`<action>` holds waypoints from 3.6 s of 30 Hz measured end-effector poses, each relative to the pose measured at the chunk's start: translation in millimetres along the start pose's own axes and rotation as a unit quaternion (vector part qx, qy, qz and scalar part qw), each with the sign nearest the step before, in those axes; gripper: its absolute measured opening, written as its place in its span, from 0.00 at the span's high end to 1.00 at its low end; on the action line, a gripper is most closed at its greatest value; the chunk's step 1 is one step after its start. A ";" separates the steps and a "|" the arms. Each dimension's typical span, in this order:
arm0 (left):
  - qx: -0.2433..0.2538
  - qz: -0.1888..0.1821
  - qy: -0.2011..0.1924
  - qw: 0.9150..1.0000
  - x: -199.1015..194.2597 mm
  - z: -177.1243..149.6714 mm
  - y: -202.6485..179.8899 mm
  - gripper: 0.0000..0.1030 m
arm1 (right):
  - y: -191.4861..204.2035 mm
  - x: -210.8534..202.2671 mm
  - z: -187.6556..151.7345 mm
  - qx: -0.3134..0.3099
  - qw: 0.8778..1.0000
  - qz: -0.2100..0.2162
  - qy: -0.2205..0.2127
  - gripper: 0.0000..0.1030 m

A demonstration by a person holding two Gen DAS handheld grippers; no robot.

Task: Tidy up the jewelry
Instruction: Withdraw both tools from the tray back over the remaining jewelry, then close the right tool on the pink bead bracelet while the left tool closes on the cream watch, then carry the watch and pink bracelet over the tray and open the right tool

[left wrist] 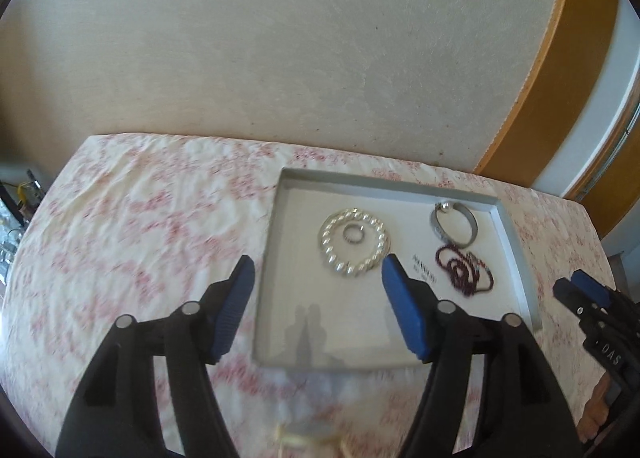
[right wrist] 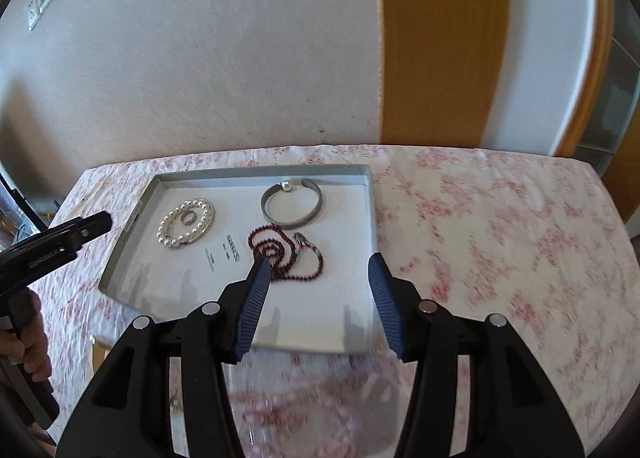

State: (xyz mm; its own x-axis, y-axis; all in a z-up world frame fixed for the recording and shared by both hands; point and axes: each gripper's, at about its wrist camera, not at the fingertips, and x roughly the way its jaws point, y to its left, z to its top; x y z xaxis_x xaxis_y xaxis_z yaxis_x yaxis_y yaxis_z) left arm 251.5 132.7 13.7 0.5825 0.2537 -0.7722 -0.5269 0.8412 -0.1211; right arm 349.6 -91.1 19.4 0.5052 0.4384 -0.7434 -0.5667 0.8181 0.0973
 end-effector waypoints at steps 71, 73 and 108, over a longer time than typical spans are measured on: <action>0.018 -0.003 0.082 0.996 -1.5 -116.1 12.2 0.21 | -2.1 12.7 -106.7 0.031 0.995 -0.068 0.063 0.87; 0.017 -0.002 0.085 0.996 1.0 -116.4 11.8 0.22 | -2.5 12.0 -107.0 0.031 0.995 -0.068 0.064 0.87; 0.006 0.004 0.084 0.996 -3.3 -123.8 21.4 0.61 | -1.3 -6.0 -97.2 0.048 0.997 -0.025 0.052 0.87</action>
State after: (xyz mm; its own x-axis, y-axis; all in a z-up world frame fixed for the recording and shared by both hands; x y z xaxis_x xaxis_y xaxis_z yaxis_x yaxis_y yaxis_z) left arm 161.7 90.8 -63.5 0.4661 0.1776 -0.8667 -0.5235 0.8451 -0.1084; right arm 284.0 -130.9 -40.6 0.4576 0.3593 -0.8133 -0.4752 0.8719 0.1178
